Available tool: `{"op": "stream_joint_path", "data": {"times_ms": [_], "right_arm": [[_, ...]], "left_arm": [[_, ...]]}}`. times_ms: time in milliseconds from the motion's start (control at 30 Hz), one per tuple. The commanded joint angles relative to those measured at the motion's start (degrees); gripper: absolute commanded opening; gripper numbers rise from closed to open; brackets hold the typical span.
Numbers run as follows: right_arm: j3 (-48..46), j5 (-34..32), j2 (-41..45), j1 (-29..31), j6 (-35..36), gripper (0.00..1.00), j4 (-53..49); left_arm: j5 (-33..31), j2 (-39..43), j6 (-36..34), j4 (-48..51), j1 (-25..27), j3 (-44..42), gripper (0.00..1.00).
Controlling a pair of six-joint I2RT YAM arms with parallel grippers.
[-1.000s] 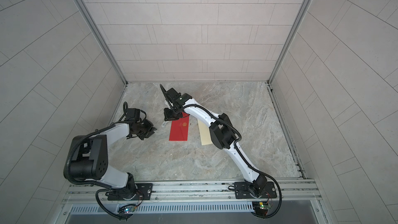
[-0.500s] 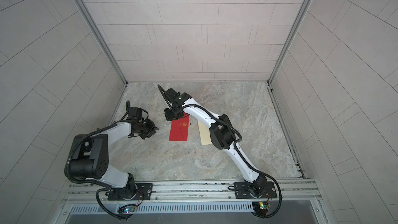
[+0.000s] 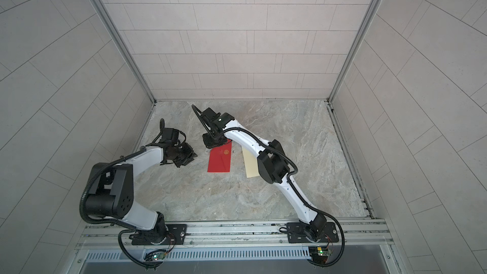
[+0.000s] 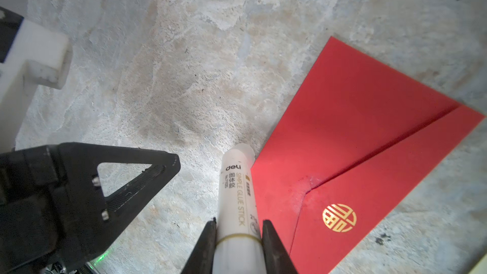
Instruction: Place the letter into the envelope and seal it
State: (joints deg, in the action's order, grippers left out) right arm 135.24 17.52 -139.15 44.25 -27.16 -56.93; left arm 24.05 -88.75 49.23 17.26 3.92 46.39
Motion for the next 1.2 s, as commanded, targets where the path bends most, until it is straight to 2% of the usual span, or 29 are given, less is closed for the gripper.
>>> {"op": "stream_joint_path", "data": {"times_ms": [0,533,1167], "right_arm": [[-1.8,-3.4,3.2,0.1,1.2,0.00,-4.0],[-7.1,-3.0,8.3,0.1,1.2,0.00,-1.7],[-8.7,-4.0,8.4,0.2,1.0,0.00,-2.7]], "left_arm": [[-1.7,-0.9,-1.1,1.3,0.7,1.5,0.32],[-2.2,-2.0,-1.4,1.4,3.5,2.9,0.32],[-2.0,-4.8,-0.8,0.6,6.5,3.9,0.32]]}}
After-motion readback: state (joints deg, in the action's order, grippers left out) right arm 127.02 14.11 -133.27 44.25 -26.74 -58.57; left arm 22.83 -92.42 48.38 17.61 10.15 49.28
